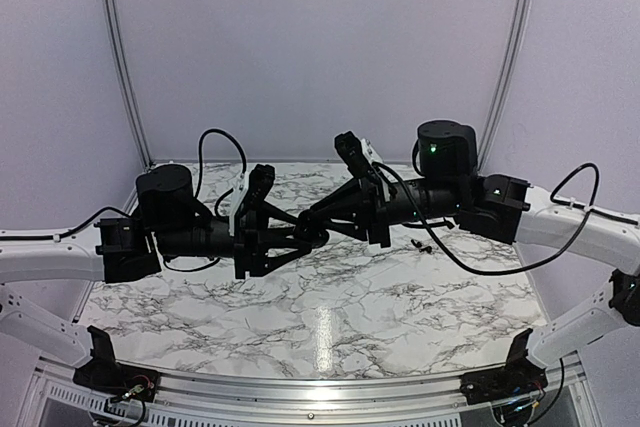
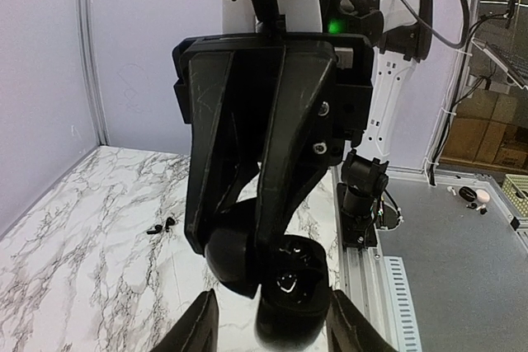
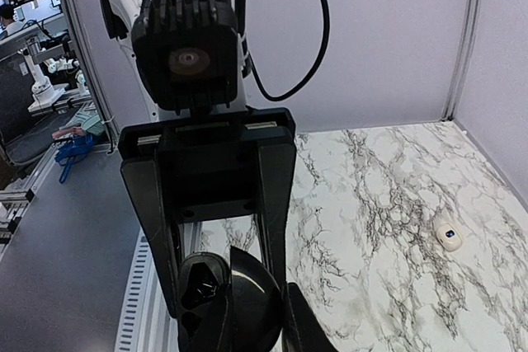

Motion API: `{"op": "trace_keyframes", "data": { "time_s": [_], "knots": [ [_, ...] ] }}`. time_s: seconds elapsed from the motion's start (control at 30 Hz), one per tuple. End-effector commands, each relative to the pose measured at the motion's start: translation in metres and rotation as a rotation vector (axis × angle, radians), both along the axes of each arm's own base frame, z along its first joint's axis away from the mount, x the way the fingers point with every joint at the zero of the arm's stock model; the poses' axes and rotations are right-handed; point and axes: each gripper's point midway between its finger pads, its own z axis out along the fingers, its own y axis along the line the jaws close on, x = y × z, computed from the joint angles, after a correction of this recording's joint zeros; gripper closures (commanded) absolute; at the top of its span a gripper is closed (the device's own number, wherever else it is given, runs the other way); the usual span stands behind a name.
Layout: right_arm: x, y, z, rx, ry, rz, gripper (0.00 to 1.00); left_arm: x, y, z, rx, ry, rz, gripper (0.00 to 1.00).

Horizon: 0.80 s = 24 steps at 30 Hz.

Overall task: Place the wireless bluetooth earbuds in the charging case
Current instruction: Pass from the right arm to the left

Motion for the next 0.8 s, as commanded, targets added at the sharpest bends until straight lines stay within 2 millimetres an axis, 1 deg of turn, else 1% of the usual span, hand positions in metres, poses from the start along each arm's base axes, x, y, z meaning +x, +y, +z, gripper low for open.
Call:
{"op": "trace_keyframes", "data": {
  "time_s": [0.0,0.23,0.43,0.57,0.67,0.77],
  "knots": [
    [-0.0048,-0.0026,0.0218,0.061,-0.028,0.000,1.00,-0.0033,-0.0028,0.0043,-0.024,-0.012,-0.022,0.53],
    [-0.0053,-0.0015,0.0189,0.054,-0.019,0.005,1.00,-0.0059,-0.0037,0.0081,-0.032,-0.027,-0.038,0.61],
    [-0.0053,-0.0014,0.0178,0.052,-0.016,0.005,1.00,-0.0093,-0.0037,0.0077,-0.031,-0.031,-0.055,0.67],
    [-0.0052,-0.0005,0.0152,0.048,-0.011,0.008,1.00,-0.0098,-0.0039,0.0082,-0.032,-0.034,-0.056,0.66],
    [-0.0053,-0.0002,0.0142,0.045,-0.010,0.010,1.00,-0.0098,-0.0038,0.0100,-0.035,-0.039,-0.056,0.63],
    [-0.0058,-0.0003,0.0136,0.044,-0.009,0.013,1.00,-0.0094,-0.0044,0.0098,-0.034,-0.038,-0.055,0.62]
  ]
}}
